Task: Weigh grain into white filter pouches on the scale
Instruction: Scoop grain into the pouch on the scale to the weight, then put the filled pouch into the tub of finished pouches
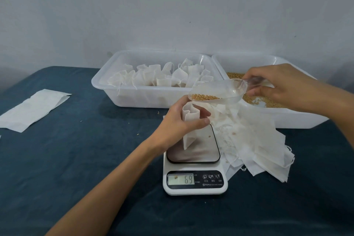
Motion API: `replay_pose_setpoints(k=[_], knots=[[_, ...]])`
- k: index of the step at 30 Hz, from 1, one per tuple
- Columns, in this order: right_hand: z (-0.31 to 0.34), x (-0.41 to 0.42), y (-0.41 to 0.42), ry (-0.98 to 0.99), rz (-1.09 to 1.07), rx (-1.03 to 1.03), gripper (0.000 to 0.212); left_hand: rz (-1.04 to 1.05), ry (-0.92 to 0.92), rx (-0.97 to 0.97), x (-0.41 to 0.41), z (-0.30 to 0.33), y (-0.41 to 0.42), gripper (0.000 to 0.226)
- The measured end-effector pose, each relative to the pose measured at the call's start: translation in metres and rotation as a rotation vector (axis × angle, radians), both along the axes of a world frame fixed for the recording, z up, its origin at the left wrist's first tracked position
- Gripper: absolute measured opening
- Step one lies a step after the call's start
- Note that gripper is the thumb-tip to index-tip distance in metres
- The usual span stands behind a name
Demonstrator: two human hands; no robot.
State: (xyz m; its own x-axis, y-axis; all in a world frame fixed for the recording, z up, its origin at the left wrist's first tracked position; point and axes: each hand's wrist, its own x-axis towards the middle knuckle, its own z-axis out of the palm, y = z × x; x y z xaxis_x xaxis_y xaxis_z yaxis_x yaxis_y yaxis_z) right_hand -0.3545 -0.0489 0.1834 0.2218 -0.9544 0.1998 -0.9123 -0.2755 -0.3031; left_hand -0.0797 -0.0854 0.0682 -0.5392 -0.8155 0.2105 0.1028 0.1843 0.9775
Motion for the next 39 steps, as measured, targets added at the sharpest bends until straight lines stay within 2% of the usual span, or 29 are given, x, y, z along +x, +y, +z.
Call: replay_pose_setpoints(k=[18,20,24,27,30,33,39], knots=[[0.001,0.003,0.001,0.047,-0.005,-0.011,0.025,0.025,-0.021,-0.016,-0.002,-0.002,0.002,0.046],[0.002,0.003,0.001,0.053,-0.005,-0.013,0.026,0.025,-0.026,-0.013,-0.002,-0.002,0.002,0.042],[-0.001,-0.002,-0.001,0.007,-0.004,0.002,0.025,0.036,-0.050,-0.040,-0.004,-0.006,0.001,0.018],[-0.006,-0.012,-0.010,-0.060,-0.024,0.019,0.021,0.066,-0.081,-0.090,-0.003,-0.007,-0.001,0.030],[-0.017,-0.034,-0.027,-0.119,-0.134,0.014,0.012,0.100,-0.029,-0.080,-0.002,-0.003,-0.004,0.037],[-0.025,-0.062,-0.045,-0.141,-0.293,0.012,0.017,0.126,0.026,-0.047,0.003,0.008,-0.010,0.037],[-0.049,-0.092,-0.077,0.043,-0.638,0.202,0.017,0.271,0.118,-0.091,0.010,0.068,-0.048,0.037]])
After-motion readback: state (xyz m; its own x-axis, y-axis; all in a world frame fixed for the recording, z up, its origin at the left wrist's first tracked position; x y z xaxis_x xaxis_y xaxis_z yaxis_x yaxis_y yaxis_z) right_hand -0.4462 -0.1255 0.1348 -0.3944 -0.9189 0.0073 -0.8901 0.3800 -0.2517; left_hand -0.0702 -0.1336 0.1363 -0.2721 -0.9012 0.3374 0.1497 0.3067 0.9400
